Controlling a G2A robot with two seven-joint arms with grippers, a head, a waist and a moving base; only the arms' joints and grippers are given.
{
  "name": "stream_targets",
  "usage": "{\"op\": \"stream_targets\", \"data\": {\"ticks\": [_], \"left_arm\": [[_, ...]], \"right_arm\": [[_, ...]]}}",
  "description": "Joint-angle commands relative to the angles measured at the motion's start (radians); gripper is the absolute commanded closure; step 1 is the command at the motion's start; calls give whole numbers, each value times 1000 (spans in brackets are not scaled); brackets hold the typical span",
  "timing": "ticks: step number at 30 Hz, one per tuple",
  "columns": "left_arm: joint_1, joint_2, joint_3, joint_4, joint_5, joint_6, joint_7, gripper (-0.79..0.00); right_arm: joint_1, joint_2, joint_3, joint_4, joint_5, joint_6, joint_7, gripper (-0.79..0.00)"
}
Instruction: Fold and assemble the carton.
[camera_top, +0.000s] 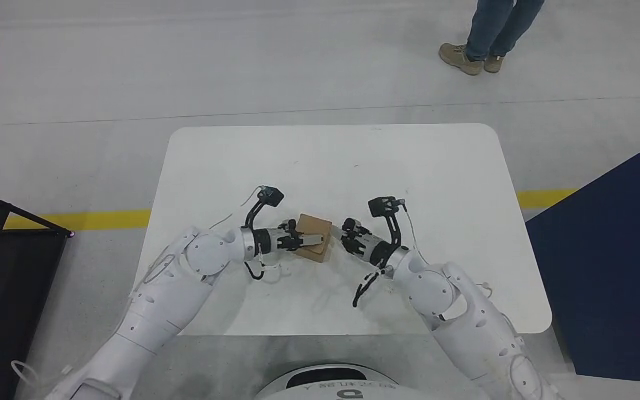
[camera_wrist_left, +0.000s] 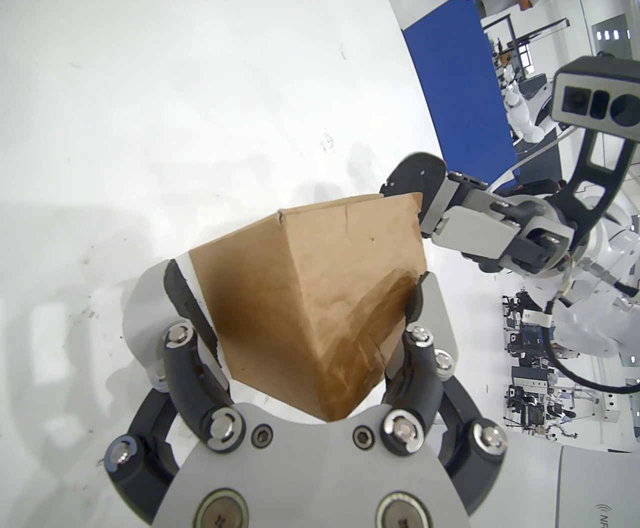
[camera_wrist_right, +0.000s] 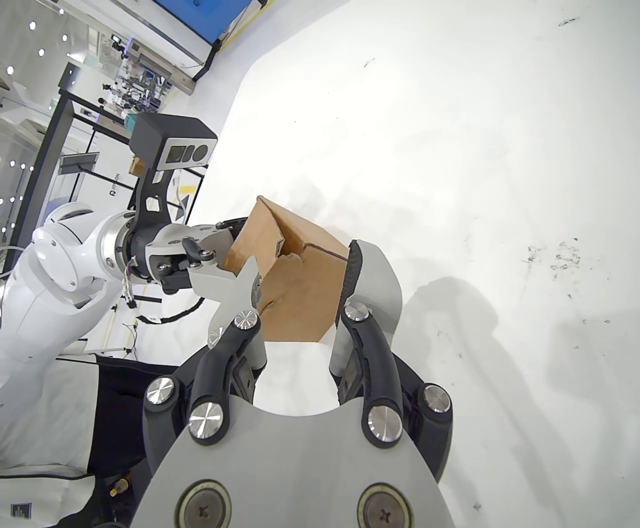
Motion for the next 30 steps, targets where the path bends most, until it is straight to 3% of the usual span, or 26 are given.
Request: {"op": "stream_targets", "data": {"ticks": [1,9,20,30], "left_arm": [[1,1,-1,-1,2,0,-1,-785],[3,3,-7,-2,6,0,-5,-785],[-7,3,-3,1,27,2,-1,-785],[-6,6,-24,-3,-13,-16,4,-785]], "right_arm": [[17,-3,-14,18,-11,10,4,-354],[48,-8,-42,52,-31,42,49,-332],[24,-4,-16,6,-3,12,50,-416],[7,1,5,-17,12,-6,58,-416]]}}
